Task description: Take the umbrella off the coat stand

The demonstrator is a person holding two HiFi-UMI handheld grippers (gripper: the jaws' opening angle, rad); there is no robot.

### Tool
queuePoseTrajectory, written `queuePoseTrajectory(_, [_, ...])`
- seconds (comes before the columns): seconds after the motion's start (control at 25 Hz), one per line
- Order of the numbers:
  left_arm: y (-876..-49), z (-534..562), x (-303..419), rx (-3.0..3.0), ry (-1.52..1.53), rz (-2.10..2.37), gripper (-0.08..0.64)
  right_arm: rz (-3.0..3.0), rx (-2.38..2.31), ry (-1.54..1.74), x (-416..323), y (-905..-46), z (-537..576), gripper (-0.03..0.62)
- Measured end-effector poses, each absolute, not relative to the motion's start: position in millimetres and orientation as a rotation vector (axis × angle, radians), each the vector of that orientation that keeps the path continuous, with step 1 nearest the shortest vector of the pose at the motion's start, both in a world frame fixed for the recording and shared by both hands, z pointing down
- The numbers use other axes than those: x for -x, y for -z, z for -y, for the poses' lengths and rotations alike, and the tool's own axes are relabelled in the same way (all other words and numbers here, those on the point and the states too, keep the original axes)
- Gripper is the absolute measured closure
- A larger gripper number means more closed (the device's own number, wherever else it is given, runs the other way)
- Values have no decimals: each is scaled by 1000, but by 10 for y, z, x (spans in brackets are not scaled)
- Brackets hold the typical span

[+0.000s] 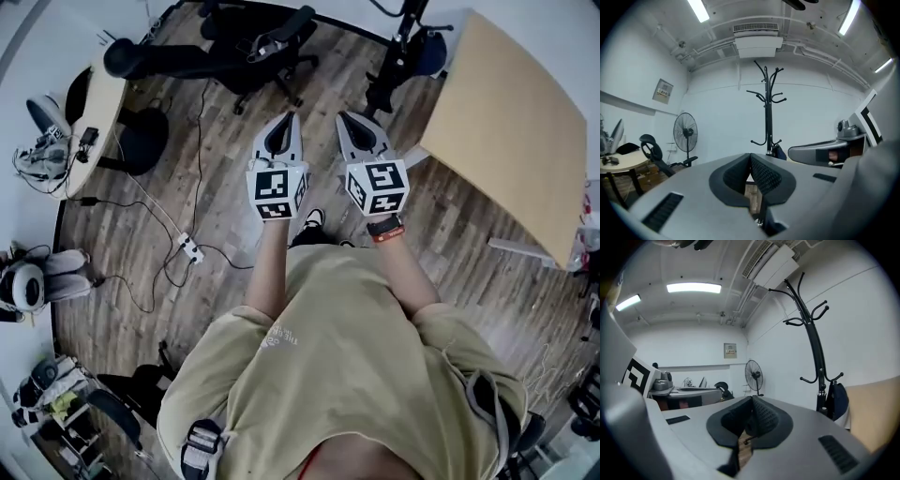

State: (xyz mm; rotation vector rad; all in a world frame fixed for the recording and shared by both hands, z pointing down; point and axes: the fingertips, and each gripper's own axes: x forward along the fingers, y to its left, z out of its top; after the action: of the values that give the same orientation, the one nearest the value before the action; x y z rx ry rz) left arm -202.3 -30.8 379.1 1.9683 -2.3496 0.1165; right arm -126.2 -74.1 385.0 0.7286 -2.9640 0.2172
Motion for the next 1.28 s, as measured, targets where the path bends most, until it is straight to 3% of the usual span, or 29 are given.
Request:
queuePoseTrajectory(0.52, [-3881,1378,1898,-2365,-116,1956,535,2775,-1283,-266,965,-3991,1532,583])
queuePoseTrajectory(1.28, [-4042,2176,1478,-2590,-108,1649,535,2675,-1502,-268,689,-4099,2323,583])
